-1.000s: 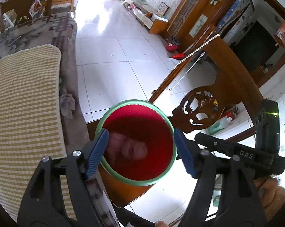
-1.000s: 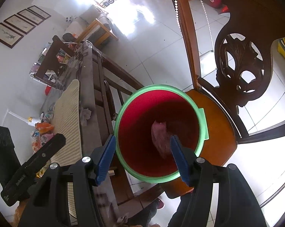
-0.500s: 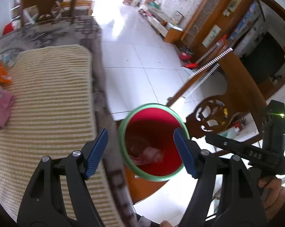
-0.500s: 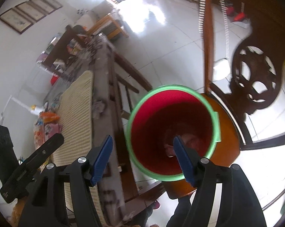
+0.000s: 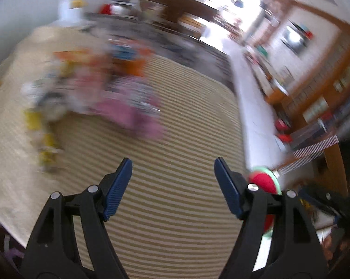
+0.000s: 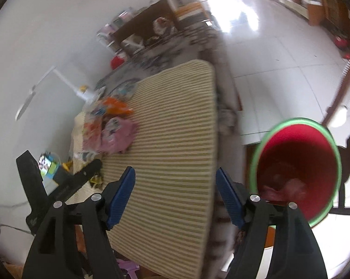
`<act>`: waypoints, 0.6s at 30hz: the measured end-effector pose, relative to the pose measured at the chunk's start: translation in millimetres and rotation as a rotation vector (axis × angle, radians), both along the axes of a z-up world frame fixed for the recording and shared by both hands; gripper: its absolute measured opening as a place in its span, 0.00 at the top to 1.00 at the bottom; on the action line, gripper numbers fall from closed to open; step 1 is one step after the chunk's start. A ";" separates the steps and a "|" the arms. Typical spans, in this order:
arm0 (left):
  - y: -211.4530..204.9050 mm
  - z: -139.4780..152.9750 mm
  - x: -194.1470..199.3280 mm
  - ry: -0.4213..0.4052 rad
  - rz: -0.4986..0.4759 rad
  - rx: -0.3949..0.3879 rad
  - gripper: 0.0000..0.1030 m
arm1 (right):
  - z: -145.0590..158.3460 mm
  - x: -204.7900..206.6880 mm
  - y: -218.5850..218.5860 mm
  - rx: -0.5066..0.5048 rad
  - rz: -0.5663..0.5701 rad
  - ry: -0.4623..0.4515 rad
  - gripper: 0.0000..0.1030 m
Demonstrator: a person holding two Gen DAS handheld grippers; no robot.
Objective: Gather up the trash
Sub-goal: 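Grasp the yellow box with the left tool while the right tool grasps the pink Pocky bag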
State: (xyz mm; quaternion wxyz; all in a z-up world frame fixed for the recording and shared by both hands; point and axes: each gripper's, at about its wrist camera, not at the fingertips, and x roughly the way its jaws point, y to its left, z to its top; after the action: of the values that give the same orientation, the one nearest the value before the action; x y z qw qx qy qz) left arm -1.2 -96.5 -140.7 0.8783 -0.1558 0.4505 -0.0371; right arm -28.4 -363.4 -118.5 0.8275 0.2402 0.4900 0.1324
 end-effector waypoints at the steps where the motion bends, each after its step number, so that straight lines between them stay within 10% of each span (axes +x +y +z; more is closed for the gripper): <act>1: 25.0 -0.4 -0.9 -0.005 0.060 0.009 0.32 | 0.3 3.9 14.1 -0.002 0.009 -0.001 0.32; 7: 131.6 -15.2 -1.6 0.044 0.286 -0.016 0.25 | 3.1 23.6 93.2 -0.013 0.044 0.004 0.32; 16: 179.0 -63.4 41.5 0.228 0.154 -0.175 0.27 | 8.3 49.0 198.8 -0.075 0.109 -0.017 0.32; 18: 179.5 -64.0 48.0 0.225 0.119 -0.172 0.45 | 6.2 53.3 213.9 -0.092 0.118 -0.006 0.32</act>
State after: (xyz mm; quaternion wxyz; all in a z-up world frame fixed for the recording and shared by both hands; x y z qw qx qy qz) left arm 46.8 83.0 -204.7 0.8063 -0.2600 0.5313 -0.0056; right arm 24.9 -149.5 -112.3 0.8298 0.1723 0.5065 0.1590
